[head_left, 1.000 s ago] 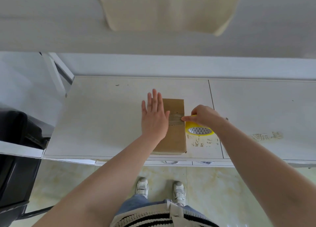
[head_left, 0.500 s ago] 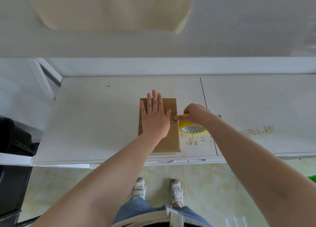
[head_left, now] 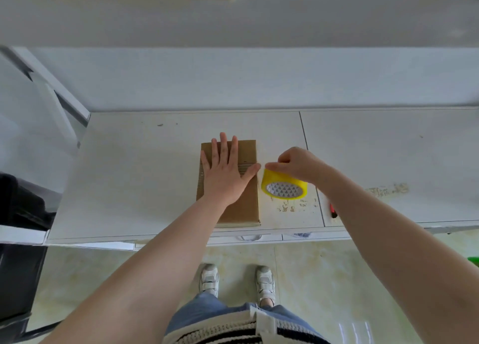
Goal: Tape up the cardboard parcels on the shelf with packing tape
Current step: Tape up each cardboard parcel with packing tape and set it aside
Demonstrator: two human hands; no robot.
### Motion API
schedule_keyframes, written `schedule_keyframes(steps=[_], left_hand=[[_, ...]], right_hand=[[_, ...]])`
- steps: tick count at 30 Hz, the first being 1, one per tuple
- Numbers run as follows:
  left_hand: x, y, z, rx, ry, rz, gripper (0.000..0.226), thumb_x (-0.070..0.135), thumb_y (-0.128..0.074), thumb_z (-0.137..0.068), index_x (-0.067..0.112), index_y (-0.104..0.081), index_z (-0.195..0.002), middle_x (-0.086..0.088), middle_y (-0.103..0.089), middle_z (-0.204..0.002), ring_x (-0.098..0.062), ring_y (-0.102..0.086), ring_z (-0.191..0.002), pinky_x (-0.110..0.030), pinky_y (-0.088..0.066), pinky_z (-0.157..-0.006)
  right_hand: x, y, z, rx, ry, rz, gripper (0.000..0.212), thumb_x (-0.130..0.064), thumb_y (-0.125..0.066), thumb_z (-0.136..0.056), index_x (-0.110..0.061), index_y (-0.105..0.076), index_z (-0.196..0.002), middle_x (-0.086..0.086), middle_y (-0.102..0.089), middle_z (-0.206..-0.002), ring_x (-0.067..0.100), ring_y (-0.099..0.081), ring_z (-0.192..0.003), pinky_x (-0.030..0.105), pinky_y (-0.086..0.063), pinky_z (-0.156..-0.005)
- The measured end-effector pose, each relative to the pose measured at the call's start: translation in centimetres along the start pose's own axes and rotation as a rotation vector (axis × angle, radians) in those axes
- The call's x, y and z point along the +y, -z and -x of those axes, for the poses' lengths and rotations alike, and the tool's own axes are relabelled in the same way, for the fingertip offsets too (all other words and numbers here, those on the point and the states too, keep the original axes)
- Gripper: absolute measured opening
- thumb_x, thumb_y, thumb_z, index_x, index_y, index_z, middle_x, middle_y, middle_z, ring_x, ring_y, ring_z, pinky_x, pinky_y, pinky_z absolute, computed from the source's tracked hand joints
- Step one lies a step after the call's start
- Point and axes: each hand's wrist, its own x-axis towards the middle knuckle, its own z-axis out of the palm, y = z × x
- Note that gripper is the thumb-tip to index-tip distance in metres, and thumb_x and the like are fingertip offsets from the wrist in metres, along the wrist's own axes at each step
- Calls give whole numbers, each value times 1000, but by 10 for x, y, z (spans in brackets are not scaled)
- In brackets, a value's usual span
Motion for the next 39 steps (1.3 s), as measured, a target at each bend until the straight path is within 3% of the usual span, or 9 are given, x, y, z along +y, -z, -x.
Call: schedule_keyframes(steps=[5, 10, 17, 23, 27, 31, 35, 37, 39], left_hand=[[-13, 14, 0, -78, 18, 111, 112, 91, -14, -67, 28, 26, -152, -3, 35, -158, -25, 31, -146, -51, 18, -117], [-19, 17, 2, -109, 5, 129, 122, 95, -28, -65, 28, 31, -149, -3, 38, -156, -25, 34, -145, -51, 19, -116], [-66, 35, 7, -99, 47, 552, 118, 67, -62, -81, 27, 21, -153, 0, 29, -161, -18, 27, -148, -48, 14, -120], [-103, 45, 8, -281, 284, 1099, 147, 75, -82, -43, 44, 8, -154, 5, 9, -166, -22, 6, -153, -54, -6, -122], [-90, 44, 12, -213, 284, 937, 121, 71, -67, -75, 35, 17, -154, 1, 20, -164, -27, 14, -151, -56, -1, -121], [-101, 44, 9, -226, 310, 1131, 149, 85, -78, -40, 40, 6, -155, 1, -20, -161, -29, -31, -143, -54, -27, -116], [-92, 34, 18, -290, 238, 1425, 115, 47, -78, -68, 30, -8, -158, 0, -52, -145, -19, -60, -121, -44, -42, -109], [-87, 23, 21, -301, 217, 1493, 104, 41, -74, -77, 31, -8, -158, 2, -53, -144, -16, -60, -120, -40, -46, -105], [-87, 20, 23, -292, 235, 1534, 91, 34, -68, -90, 32, -8, -158, 3, -56, -141, -13, -64, -114, -29, -54, -87]], right_hand=[[-11, 9, 10, 58, 59, -73, 53, -59, -55, -91, -18, -52, -57, -2, -44, -55, 16, -44, -54, 29, -33, -57], [-23, 1, 13, 121, -81, 313, 51, -72, -51, -85, -24, -64, -96, -5, -57, -75, 17, -55, -76, 28, -39, -67], [-55, -5, 10, 101, -14, 19, 54, -65, -58, -85, -13, -57, -69, 0, -51, -63, 19, -51, -62, 27, -33, -55], [-124, -7, 1, 134, 2, 151, 48, -62, -59, -85, -17, -55, -67, -3, -54, -64, 17, -54, -64, 26, -32, -52], [-134, -9, 0, 145, -21, 220, 48, -62, -57, -86, -17, -55, -67, -3, -54, -64, 19, -55, -65, 26, -31, -52], [-127, 5, 5, 48, 83, 111, 55, -55, -58, -89, -7, -55, -61, 1, -45, -56, 19, -49, -56, 26, -31, -52], [-131, 19, 11, 53, 159, 78, 54, -55, -63, -85, -3, -63, -72, 5, -49, -64, 20, -49, -59, 29, -35, -55], [-136, 17, 12, 65, 157, 133, 52, -57, -63, -84, -5, -67, -76, 5, -56, -68, 20, -53, -63, 30, -40, -58], [-139, 12, 12, 74, 156, 130, 53, -59, -60, -84, -7, -67, -77, 4, -58, -70, 21, -54, -64, 30, -40, -59]])
